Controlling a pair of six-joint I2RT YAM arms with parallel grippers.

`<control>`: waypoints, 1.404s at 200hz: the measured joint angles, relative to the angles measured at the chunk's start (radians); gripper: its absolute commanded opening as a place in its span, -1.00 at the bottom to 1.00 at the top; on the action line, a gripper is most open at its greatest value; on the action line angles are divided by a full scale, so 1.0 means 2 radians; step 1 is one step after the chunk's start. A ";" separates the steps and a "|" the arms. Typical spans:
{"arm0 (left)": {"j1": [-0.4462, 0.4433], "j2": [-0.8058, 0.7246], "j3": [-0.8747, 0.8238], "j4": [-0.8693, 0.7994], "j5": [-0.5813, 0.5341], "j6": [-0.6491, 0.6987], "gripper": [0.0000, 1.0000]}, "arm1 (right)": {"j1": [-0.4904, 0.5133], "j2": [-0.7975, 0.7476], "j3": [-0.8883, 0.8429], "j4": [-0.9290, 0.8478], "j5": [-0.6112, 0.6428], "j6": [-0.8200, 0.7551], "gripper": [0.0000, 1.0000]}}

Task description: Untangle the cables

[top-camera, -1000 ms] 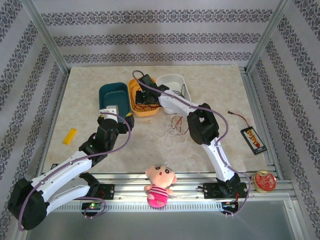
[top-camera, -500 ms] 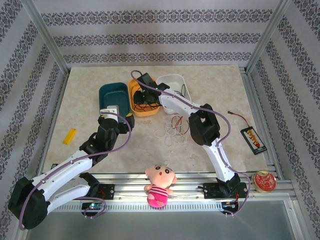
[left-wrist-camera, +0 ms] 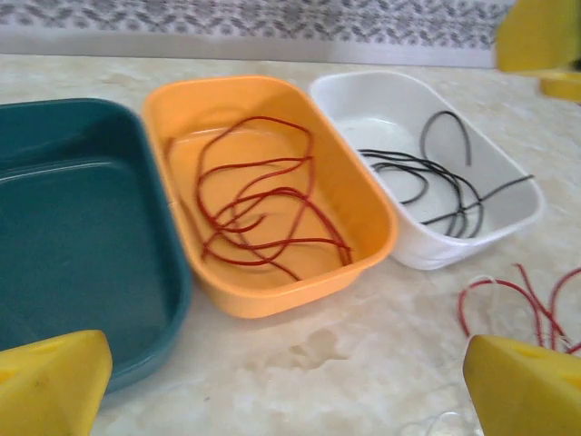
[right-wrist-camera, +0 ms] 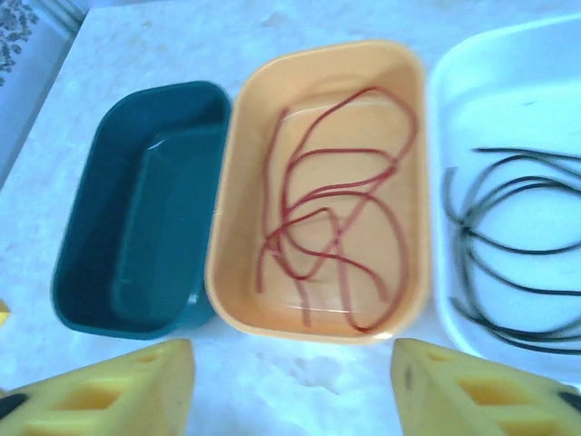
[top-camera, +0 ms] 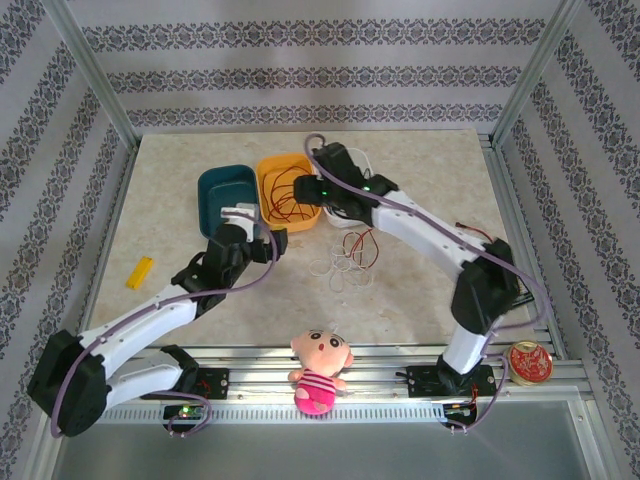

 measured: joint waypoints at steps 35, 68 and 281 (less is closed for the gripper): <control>0.000 0.076 0.067 0.005 0.087 0.009 0.71 | -0.043 -0.118 -0.122 0.009 0.048 0.023 0.96; -0.003 0.152 0.127 0.009 0.169 0.010 0.56 | -0.090 -0.215 -0.219 0.000 0.086 0.054 0.96; -0.099 0.460 0.447 -0.199 0.239 0.147 -0.74 | -0.182 -0.382 -0.348 -0.035 0.149 0.113 0.96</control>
